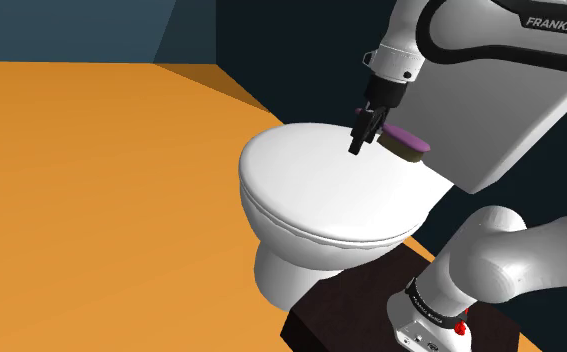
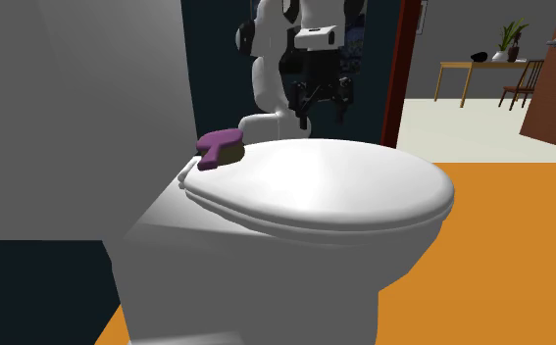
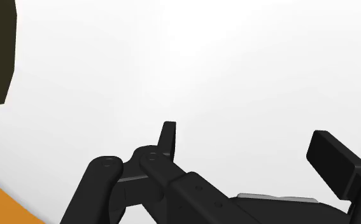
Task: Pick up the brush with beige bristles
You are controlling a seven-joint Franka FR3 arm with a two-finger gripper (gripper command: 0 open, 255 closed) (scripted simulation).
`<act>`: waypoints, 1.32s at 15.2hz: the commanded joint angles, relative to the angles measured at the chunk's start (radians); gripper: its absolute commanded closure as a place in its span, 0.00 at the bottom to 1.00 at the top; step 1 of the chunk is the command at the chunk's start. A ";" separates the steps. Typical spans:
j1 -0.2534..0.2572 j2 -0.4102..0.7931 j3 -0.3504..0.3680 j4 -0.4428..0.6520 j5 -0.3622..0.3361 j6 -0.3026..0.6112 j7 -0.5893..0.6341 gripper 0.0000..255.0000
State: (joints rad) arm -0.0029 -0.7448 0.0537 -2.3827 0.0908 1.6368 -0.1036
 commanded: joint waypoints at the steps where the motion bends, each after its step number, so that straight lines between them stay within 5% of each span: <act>1: 0.000 0.000 0.000 0.000 0.000 0.000 0.000 0.00; 20: -0.180 0.343 -0.391 0.263 -0.057 0.052 -0.249 0.00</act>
State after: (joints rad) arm -0.1757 -0.4251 -0.3156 -2.1387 0.0308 1.6883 -0.3362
